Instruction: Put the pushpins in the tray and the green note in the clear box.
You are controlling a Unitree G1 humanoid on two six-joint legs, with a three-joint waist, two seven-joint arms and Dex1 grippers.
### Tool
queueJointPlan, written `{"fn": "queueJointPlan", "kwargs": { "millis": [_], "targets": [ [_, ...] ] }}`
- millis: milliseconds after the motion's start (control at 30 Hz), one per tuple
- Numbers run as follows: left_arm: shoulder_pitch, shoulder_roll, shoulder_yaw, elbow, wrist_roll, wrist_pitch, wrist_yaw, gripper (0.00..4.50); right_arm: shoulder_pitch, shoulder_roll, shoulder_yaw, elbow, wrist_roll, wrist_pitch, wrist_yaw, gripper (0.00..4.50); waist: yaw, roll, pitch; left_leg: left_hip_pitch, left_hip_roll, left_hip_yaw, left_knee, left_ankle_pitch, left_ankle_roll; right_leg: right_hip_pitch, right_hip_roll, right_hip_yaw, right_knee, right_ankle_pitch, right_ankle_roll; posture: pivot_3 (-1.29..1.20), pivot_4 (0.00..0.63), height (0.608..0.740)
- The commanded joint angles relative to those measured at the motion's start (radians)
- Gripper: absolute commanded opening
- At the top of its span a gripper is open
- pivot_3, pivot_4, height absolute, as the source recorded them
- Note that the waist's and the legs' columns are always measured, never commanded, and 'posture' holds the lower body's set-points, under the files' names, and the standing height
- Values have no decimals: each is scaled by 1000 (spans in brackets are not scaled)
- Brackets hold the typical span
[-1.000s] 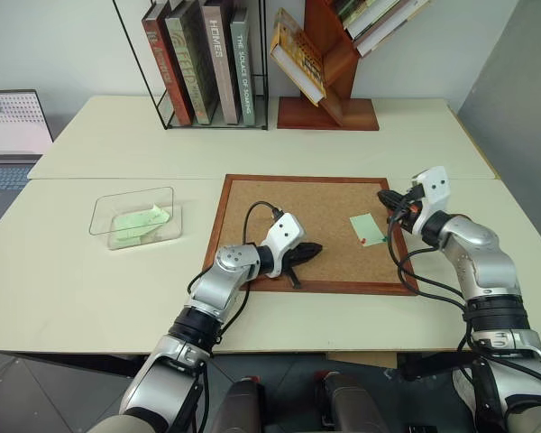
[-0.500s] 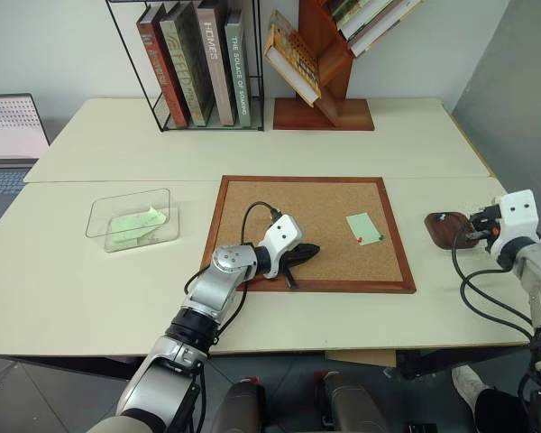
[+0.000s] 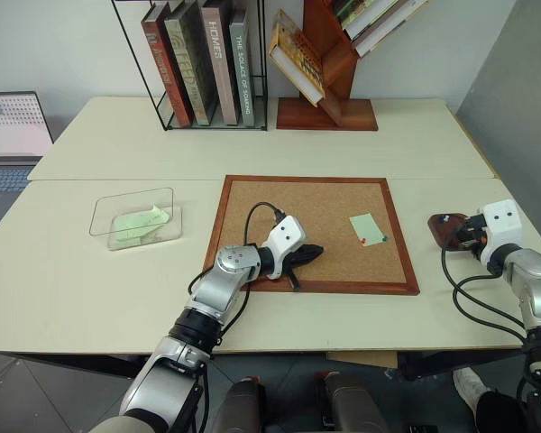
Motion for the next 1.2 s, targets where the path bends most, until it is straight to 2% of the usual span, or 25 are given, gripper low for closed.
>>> {"fn": "queueJointPlan", "kwargs": {
  "millis": [33,167,400,533,700,867,1067,1200],
  "targets": [
    [8,-7,-21,5,9,-3,-11,0,-27,-10,-11,-11,-1,-11,-1,2278,0,0,0,0,0,0,0,0,0,0,0,0,0,0,0,0,150,740],
    [8,-6,-18,7,10,-5,-10,0,-25,-13,-44,-39,25,-17,2,3143,0,0,0,0,0,0,0,0,0,0,0,0,0,0,0,0,150,740],
    [8,-2,-16,9,11,-7,-10,0,4,-8,-145,-179,172,36,73,3143,0,0,0,0,0,0,0,0,0,0,0,0,0,0,0,0,150,740],
    [7,-2,-17,10,11,-9,-11,0,104,2,-77,-336,220,23,198,3143,1,0,0,0,1,-1,0,0,0,1,1,0,0,0,0,0,150,740],
    [2,-3,-17,16,12,-11,-12,0,146,49,34,-410,196,8,223,3143,1,0,0,1,1,-1,0,0,0,1,0,-1,0,0,1,0,150,740],
    [4,0,-16,14,13,-14,-13,0,125,111,108,-380,157,-20,199,3143,1,0,0,1,1,-1,1,0,1,1,0,-1,0,1,2,0,150,740],
    [8,4,-14,6,13,-10,-13,0,80,151,126,-289,114,-59,162,3143,1,0,0,0,0,0,1,0,1,0,0,-1,0,1,2,0,150,740],
    [9,6,-13,4,13,-8,-13,0,72,151,127,-256,99,-76,160,2453,1,0,0,0,0,-1,0,0,1,0,0,-1,0,1,1,0,150,740]
  ]
}}
